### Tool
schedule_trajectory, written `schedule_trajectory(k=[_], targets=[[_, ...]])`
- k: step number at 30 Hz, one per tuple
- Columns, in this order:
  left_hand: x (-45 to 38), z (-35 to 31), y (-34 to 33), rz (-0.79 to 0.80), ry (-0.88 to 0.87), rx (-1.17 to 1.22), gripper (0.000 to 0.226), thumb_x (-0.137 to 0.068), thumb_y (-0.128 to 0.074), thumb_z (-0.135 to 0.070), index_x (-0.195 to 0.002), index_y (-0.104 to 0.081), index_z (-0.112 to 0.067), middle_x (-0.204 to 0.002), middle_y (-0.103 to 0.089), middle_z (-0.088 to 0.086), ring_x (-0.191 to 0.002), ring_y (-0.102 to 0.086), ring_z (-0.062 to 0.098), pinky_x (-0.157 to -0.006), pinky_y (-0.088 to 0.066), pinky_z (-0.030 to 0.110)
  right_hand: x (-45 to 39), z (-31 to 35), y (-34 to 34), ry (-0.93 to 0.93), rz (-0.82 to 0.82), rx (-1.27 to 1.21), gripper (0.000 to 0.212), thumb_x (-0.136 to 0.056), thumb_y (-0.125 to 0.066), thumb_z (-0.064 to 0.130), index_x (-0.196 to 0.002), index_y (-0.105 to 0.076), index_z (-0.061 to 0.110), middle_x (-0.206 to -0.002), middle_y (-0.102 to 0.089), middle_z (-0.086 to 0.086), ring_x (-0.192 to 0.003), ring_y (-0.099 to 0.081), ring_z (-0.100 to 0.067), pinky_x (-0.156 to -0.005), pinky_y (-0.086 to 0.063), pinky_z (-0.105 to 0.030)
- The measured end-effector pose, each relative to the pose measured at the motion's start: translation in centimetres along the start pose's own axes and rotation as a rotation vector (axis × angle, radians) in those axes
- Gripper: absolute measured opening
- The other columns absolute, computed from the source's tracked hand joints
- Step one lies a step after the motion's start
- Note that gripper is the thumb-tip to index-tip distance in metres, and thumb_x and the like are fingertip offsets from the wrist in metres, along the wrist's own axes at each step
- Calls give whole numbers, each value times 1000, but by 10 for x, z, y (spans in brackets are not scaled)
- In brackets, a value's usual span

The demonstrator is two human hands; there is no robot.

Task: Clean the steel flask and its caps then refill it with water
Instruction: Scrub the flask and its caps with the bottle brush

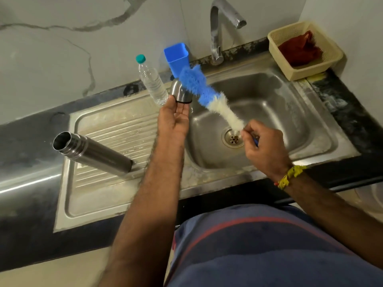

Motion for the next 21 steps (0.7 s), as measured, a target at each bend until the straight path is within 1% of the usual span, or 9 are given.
schedule_trajectory(k=[2,5,8,10,11,14,17,19,21], targets=[[4,0,-2,10,8,10,11,-104,-52,-6,-106,-60,1,-79,-77,11,-72,-76,19,-96,-57,32,0,-3,0,0,16,-11,15,-95,-61,14,-82,-55,12,-70,-64,-1,-64,-62,-18,-61,-52,-38],[1,4,-2,1,61,110,15,-100,-56,0,-114,-57,6,-84,-76,20,-72,-76,25,-101,-56,40,-1,-13,3,-59,-37,-42,17,-94,-64,13,-79,-56,8,-64,-62,2,-57,-57,-6,-55,-44,-17],[4,12,-4,19,57,70,28,-100,-57,0,-127,-55,4,-90,-76,19,-79,-76,25,-83,-63,39,-4,-4,-4,-39,-16,-83,18,-93,-64,10,-77,-55,10,-63,-62,3,-57,-57,-6,-55,-37,-7],[3,11,-4,31,50,42,28,-100,-56,0,-128,-54,3,-92,-76,19,-79,-76,25,-70,-65,36,-3,-1,-4,-16,1,-85,17,-93,-64,10,-78,-55,11,-67,-65,3,-60,-59,-10,-57,-39,-8],[4,8,-3,36,30,-4,26,-100,-55,0,-126,-55,2,-92,-76,18,-79,-76,24,-69,-64,34,-4,-3,-1,-28,-13,-80,17,-93,-64,11,-78,-55,11,-68,-66,3,-61,-60,-11,-58,-41,-10],[1,3,3,38,-47,-142,18,-98,-57,2,-116,-60,1,-93,-75,14,-81,-76,21,-80,-63,35,-7,-10,2,-72,-25,-80,16,-93,-64,12,-79,-57,10,-69,-67,2,-62,-62,-11,-57,-48,-21],[-1,-2,9,9,-100,-187,29,-98,-58,2,-126,-59,5,-111,-72,19,-94,-73,26,-91,-60,37,-4,-10,-5,-36,43,-80,15,-93,-63,12,-79,-56,10,-68,-66,-2,-63,-64,-20,-59,-52,-35],[0,-6,11,-3,-124,-202,36,-98,-58,1,-133,-56,5,-117,-69,19,-94,-72,25,-89,-60,35,-3,-14,-2,-45,15,-51,15,-92,-63,13,-79,-56,13,-68,-67,0,-62,-65,-20,-60,-52,-36],[2,-3,11,-15,-133,-234,37,-98,-58,-1,-135,-56,4,-121,-67,21,-94,-71,25,-87,-61,36,-4,-15,-2,-64,-2,-62,15,-92,-64,14,-79,-57,14,-68,-68,1,-61,-64,-18,-59,-51,-32]])
Point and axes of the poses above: each hand's wrist, its own x-axis away from the middle knuckle, its own y-axis out of the back of the hand, z = x × y, the point moved 6 cm from there along -x, towards the middle knuckle
